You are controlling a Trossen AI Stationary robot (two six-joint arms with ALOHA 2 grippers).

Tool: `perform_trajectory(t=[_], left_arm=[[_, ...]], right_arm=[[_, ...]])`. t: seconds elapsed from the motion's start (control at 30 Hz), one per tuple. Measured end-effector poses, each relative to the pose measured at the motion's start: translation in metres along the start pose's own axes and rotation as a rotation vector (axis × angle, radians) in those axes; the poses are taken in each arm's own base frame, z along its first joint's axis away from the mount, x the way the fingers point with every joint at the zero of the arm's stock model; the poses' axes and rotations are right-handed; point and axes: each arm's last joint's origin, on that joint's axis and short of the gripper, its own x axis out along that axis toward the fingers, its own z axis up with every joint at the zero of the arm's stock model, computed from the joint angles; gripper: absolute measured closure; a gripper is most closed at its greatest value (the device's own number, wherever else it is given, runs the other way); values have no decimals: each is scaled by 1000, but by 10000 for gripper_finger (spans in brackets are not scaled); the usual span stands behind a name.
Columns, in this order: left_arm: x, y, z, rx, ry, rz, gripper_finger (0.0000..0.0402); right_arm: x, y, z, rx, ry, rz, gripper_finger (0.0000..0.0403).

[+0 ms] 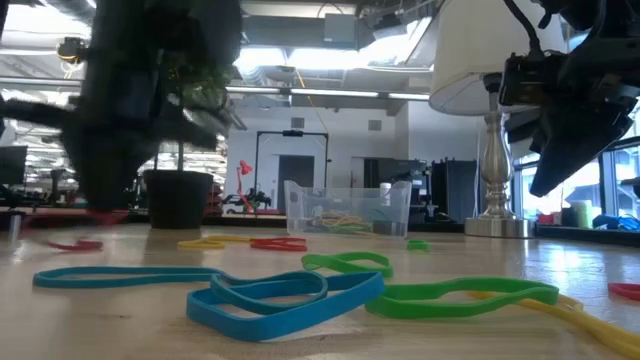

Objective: Pick and place rubber bands into bin
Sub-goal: Put the red rubber band into the transparent bin

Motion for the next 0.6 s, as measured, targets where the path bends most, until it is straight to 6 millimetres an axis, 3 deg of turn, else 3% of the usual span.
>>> perform_trajectory(t=[0.3,0.43,0.6], left_arm=[[-70,-25,11,179,-167,-107,399],[-101,-36,33,304,-263,-161,399],[-136,-49,76,444,-412,-239,399]], right_arm=[[0,0,0,-16,-4,3,391],[0,0,1,-13,-5,1,391],[1,-3,3,55,-15,-14,391]])
